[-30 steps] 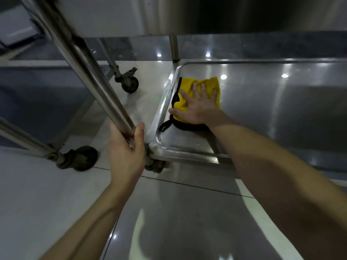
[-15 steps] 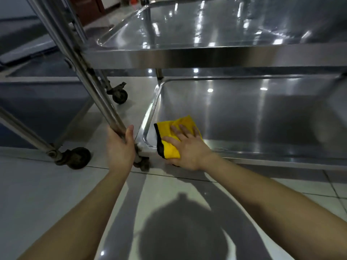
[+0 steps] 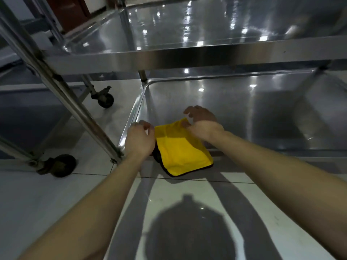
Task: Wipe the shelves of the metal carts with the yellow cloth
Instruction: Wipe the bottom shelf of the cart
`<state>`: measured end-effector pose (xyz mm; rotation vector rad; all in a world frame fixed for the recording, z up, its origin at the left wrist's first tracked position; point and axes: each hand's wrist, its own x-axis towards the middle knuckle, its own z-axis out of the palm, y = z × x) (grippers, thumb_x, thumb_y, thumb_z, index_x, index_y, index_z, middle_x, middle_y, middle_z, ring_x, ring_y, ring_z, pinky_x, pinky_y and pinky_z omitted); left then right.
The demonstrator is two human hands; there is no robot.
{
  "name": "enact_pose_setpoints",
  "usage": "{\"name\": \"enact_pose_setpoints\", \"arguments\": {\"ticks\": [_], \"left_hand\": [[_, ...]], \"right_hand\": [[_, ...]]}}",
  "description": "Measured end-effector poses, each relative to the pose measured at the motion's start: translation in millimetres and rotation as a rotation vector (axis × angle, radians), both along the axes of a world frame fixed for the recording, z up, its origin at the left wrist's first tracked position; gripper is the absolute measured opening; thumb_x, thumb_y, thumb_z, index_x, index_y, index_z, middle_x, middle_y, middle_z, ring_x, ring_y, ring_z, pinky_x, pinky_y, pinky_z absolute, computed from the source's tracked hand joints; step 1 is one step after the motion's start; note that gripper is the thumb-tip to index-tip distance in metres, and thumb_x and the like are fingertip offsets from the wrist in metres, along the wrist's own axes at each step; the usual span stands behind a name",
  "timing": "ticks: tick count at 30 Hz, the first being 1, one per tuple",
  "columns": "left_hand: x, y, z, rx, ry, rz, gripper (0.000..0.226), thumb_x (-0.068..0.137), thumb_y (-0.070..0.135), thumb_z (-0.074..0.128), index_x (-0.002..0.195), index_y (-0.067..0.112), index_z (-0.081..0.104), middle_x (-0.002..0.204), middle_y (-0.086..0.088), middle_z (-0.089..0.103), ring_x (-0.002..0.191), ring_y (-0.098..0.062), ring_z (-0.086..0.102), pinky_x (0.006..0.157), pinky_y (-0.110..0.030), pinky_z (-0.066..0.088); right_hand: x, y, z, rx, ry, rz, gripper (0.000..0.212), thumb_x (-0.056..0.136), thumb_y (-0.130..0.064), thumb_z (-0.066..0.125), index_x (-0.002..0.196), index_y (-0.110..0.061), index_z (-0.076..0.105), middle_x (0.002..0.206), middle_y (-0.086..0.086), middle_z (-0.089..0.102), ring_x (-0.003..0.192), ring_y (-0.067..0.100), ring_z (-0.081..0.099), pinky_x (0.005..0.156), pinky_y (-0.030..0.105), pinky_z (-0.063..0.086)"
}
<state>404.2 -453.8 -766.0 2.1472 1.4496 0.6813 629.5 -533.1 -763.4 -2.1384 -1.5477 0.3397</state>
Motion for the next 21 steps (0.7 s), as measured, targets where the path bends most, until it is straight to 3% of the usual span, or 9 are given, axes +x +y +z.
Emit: {"name": "enact_pose_setpoints", "arguments": {"ticks": [3, 5, 8, 10, 14, 17, 21], "left_hand": [[13, 31, 3, -0.130, 0.162, -0.100, 0.051, 0.111, 0.043, 0.056, 0.153, 0.015, 0.058, 0.151, -0.013, 0.062, 0.138, -0.035, 0.058, 0.115, -0.044, 0.047], [23, 42, 1, -0.213, 0.327, -0.191, 0.062, 0.108, 0.051, 0.059, 0.158, 0.016, 0.052, 0.155, -0.013, 0.059, 0.144, -0.035, 0.054, 0.119, -0.045, 0.045], [26, 48, -2, -0.164, 0.408, -0.252, 0.041, 0.099, 0.050, 0.071, 0.121, 0.016, 0.073, 0.127, -0.018, 0.071, 0.122, -0.039, 0.065, 0.104, -0.047, 0.055], [22, 49, -1, -0.158, 0.343, -0.267, 0.030, 0.095, 0.045, 0.077, 0.109, 0.019, 0.073, 0.118, -0.014, 0.071, 0.114, -0.036, 0.066, 0.097, -0.044, 0.057], [6, 47, 2, -0.311, -0.018, -0.251, 0.026, 0.080, 0.036, 0.082, 0.100, 0.023, 0.071, 0.096, -0.002, 0.072, 0.091, -0.023, 0.068, 0.076, -0.032, 0.052], [-12, 42, 9, -0.450, -0.271, -0.298, 0.022, 0.087, 0.019, 0.090, 0.101, 0.014, 0.074, 0.093, -0.009, 0.078, 0.089, -0.025, 0.073, 0.086, -0.039, 0.058], [-32, 9, 37, -0.491, -0.281, -0.336, 0.030, 0.081, 0.016, 0.096, 0.102, 0.011, 0.076, 0.090, -0.004, 0.081, 0.089, -0.016, 0.076, 0.086, -0.036, 0.060]], "right_hand": [[-2, 28, -8, -0.170, -0.053, -0.027, 0.068, 0.096, -0.060, 0.065, 0.148, -0.018, 0.051, 0.144, 0.011, 0.054, 0.133, 0.033, 0.051, 0.104, 0.043, 0.048], [-2, 42, -16, -0.260, -0.118, -0.058, 0.076, 0.093, -0.068, 0.064, 0.144, -0.013, 0.053, 0.142, 0.014, 0.055, 0.131, 0.035, 0.052, 0.094, 0.041, 0.047], [1, 47, -26, -0.237, -0.102, -0.050, 0.048, 0.094, -0.060, 0.068, 0.112, -0.017, 0.063, 0.115, 0.010, 0.063, 0.113, 0.033, 0.061, 0.078, 0.035, 0.041], [4, 42, -21, -0.174, 0.014, 0.004, 0.028, 0.096, -0.050, 0.069, 0.090, -0.025, 0.057, 0.095, -0.001, 0.061, 0.097, 0.026, 0.063, 0.068, 0.032, 0.040], [9, 13, 11, -0.083, 0.095, 0.090, 0.017, 0.096, -0.041, 0.070, 0.089, -0.031, 0.059, 0.089, -0.010, 0.062, 0.084, 0.011, 0.059, 0.063, 0.028, 0.038], [7, -30, 29, -0.020, 0.122, 0.130, 0.011, 0.100, -0.038, 0.069, 0.095, -0.037, 0.059, 0.093, -0.017, 0.061, 0.086, 0.001, 0.057, 0.068, 0.024, 0.042], [-14, -86, 59, 0.035, 0.150, 0.110, 0.009, 0.103, -0.030, 0.068, 0.105, -0.021, 0.069, 0.098, -0.007, 0.066, 0.093, 0.018, 0.062, 0.079, 0.037, 0.047]]}}
